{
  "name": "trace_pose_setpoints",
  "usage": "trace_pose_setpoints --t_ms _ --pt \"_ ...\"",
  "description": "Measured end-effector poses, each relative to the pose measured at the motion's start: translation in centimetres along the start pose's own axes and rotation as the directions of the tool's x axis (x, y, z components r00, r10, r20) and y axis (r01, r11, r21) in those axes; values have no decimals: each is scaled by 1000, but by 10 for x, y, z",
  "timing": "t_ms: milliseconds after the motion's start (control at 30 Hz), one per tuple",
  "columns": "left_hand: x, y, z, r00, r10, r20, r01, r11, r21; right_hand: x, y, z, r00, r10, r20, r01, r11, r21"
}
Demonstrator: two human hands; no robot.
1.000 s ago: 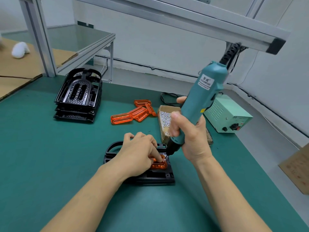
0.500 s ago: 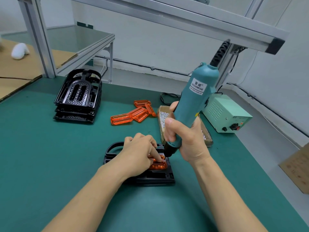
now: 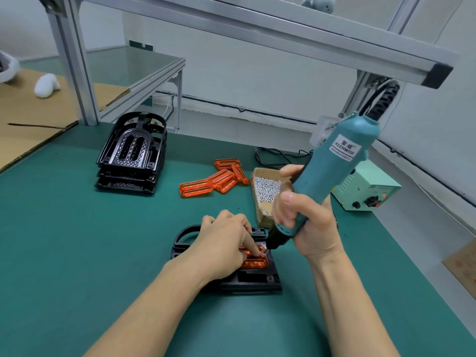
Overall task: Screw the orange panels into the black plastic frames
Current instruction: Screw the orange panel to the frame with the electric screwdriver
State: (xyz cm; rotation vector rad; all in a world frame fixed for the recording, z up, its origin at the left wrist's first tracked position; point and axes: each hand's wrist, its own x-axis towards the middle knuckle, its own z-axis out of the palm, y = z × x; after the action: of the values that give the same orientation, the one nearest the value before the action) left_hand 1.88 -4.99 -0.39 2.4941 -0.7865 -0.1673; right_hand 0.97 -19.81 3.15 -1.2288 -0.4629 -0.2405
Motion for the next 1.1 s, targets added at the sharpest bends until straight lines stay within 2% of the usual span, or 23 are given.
trace_pose_setpoints --t_ms 133,333,400,567,700,833,967,1033,1100 --pt "-1 1 -1 1000 7 -15 -7 1000 24 -1 -2 2 1000 -2 17 2 999 -40" --pt "-2 4 -2 1000 14 -23 -13 1000 16 -1 -1 10 972 -76 -221 39 985 -169" --pt "-3 4 -3 1000 11 -23 -11 1000 10 0 -2 12 963 -87 -254 38 981 -189" --pt "-4 4 -2 999 10 -45 -10 1000 -1 -3 -4 22 969 -111 -221 35 946 -323" --pt "-4 4 -2 999 31 -35 -30 999 24 13 -36 23 961 -218 -170 157 937 -312" --pt "-4 1 0 999 32 -29 -31 999 18 27 -52 10 892 -298 -340 245 951 -189" --pt "-1 -1 0 999 36 -22 -37 999 -25 11 -28 -7 749 -309 -586 293 948 -125" --pt "0 -1 -3 999 34 -23 -35 998 -52 5 -20 -17 690 -298 -659 316 944 -96" --pt "1 -2 -7 998 16 -68 -25 990 -139 2 -17 -25 665 -291 -688 329 941 -80"
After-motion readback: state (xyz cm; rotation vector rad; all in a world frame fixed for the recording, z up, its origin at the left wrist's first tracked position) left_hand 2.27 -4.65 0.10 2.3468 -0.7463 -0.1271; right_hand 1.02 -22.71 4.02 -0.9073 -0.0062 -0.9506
